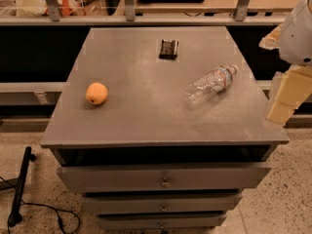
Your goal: Move orange near water bottle
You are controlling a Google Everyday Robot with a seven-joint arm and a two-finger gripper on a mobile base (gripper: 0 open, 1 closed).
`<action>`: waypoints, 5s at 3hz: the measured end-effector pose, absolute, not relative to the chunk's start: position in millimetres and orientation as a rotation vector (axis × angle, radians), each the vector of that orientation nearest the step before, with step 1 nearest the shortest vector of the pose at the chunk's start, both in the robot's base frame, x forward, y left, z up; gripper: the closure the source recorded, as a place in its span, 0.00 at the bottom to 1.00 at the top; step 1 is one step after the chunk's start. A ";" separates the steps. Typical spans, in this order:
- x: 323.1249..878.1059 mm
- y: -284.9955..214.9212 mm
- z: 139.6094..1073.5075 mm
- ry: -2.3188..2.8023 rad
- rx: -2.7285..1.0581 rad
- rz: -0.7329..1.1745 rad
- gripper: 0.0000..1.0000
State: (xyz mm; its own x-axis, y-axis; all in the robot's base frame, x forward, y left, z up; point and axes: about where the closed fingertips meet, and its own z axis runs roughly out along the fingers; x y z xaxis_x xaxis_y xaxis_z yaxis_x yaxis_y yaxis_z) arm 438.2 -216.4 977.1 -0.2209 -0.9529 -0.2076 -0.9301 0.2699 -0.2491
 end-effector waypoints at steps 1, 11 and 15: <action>438.3 -213.9 978.3 2.225 -1.716 -0.096 0.00; 453.4 30.8 907.7 1.875 -0.955 0.439 0.00; 562.6 102.1 855.5 1.772 -0.965 0.546 0.00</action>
Offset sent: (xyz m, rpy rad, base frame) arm -0.0139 0.0818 0.0107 0.6294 -0.0667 -0.0389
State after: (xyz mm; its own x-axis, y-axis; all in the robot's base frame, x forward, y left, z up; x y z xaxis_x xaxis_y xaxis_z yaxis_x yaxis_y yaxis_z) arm 562.6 102.1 855.5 -0.1778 -0.3589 -0.9163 -0.8122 0.5792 -0.0693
